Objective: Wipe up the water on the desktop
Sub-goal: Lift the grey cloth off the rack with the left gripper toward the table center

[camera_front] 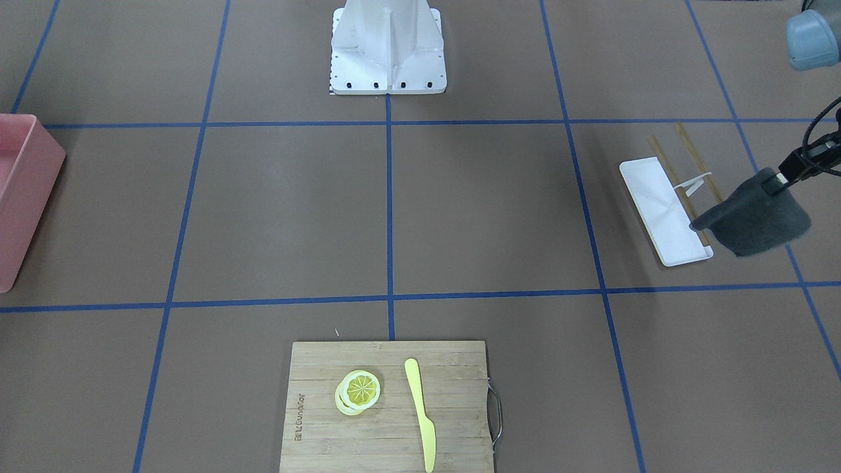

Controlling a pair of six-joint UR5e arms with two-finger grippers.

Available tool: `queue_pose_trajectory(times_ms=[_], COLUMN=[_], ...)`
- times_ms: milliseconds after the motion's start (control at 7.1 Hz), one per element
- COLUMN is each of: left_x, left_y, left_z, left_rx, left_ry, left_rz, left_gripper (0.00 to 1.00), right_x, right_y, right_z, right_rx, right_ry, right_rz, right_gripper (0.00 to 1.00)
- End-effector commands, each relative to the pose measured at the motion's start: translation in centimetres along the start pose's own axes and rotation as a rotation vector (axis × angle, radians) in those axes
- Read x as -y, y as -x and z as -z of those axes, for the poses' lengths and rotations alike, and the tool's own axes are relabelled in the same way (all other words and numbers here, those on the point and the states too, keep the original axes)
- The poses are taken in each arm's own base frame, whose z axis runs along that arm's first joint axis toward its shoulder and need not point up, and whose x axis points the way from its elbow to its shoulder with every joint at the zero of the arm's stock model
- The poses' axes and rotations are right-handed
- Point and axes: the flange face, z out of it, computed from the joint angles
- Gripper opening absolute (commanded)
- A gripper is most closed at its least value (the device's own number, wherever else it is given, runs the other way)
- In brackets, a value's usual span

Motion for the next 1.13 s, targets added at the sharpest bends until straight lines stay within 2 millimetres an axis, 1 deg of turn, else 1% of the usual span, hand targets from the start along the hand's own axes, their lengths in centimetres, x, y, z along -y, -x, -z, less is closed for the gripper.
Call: queue_pose_trajectory(times_ms=[0, 141, 282, 423, 564, 705, 845, 986], left_x=[0.7, -0.5, -1.3, -2.7, -4.4, -5.5, -7.1, -9.1], left_y=[-8.9, -12.1, -14.9, -18.2, -21.9, -24.7, -27.3, -30.1], left_z=[2.9, 1.3, 0.4, -1.8, -4.4, -5.1, -6.2, -7.3], left_rx=[-0.022, -0.024, -0.03, -0.01, 0.016, 0.009, 0.005, 0.003], left_ry=[-0.01, 0.021, 0.039, 0.044, 0.025, 0.041, 0.063, 0.071], left_rz=[0.119, 0.152, 0.166, 0.202, 0.216, 0.252, 0.277, 0.297], left_gripper=[0.0, 0.0, 0.0, 0.0, 0.0, 0.0, 0.0, 0.0], right_x=[0.1, 0.9, 2.8, 3.1, 4.1, 3.9, 2.8, 1.9], right_y=[4.6, 7.8, 11.6, 15.0, 20.2, 24.2, 27.9, 30.7], right_z=[0.2, 0.8, 2.3, 2.5, 2.9, 1.9, 1.4, 0.3], right_rx=[0.002, 0.005, 0.021, 0.018, -0.004, 0.022, 0.057, 0.103], right_ry=[-0.004, -0.018, -0.052, -0.064, -0.105, -0.107, -0.133, -0.155], right_rz=[0.064, 0.085, 0.129, 0.199, 0.319, 0.409, 0.467, 0.507], right_gripper=[1.0, 1.0, 1.0, 1.0, 1.0, 1.0, 1.0, 1.0])
